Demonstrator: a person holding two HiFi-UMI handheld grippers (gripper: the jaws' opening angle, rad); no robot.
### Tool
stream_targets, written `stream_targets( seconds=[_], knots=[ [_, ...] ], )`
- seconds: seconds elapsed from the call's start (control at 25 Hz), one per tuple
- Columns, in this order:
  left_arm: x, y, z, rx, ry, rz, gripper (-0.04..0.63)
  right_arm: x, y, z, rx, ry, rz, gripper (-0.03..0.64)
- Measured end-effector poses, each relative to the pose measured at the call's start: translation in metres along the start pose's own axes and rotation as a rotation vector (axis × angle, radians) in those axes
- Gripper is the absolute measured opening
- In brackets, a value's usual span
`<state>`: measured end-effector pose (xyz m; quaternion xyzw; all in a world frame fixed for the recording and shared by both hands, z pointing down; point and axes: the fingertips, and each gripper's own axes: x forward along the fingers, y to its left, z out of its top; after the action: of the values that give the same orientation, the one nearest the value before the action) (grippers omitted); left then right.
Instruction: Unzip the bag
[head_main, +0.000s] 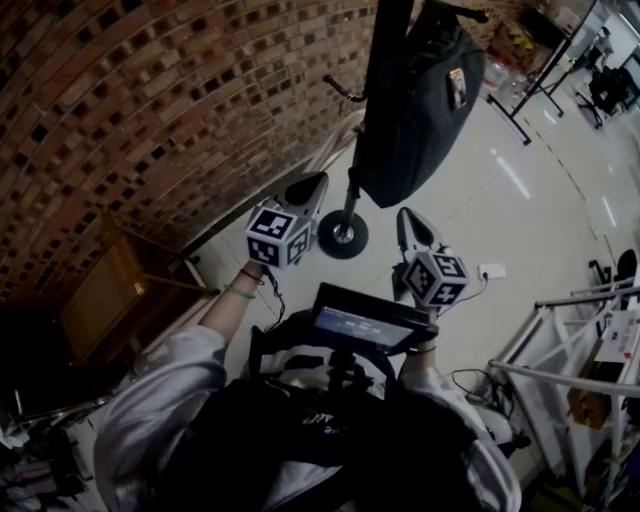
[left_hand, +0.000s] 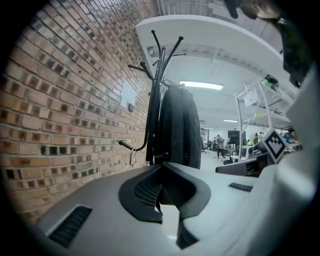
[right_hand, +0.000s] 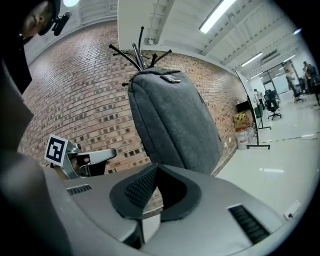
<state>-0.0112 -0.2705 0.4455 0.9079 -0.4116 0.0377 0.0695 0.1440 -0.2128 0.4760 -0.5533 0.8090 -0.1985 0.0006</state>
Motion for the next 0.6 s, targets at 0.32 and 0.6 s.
stream_targets(
  seconds=[0.32,0.6],
  knots=[
    [-0.005,-0.012,0.001,-0.058,0.024,0.011,0.008,-0.003,0.005,0.016,-0.029,-0.051,-0.013,-0.011],
    [-0.002,-0.014,-0.001,-0.15,0.045,0.003,0.008,-0.005,0.008,0.015,-0.056,-0.042,-0.02,-0.011]
  ],
)
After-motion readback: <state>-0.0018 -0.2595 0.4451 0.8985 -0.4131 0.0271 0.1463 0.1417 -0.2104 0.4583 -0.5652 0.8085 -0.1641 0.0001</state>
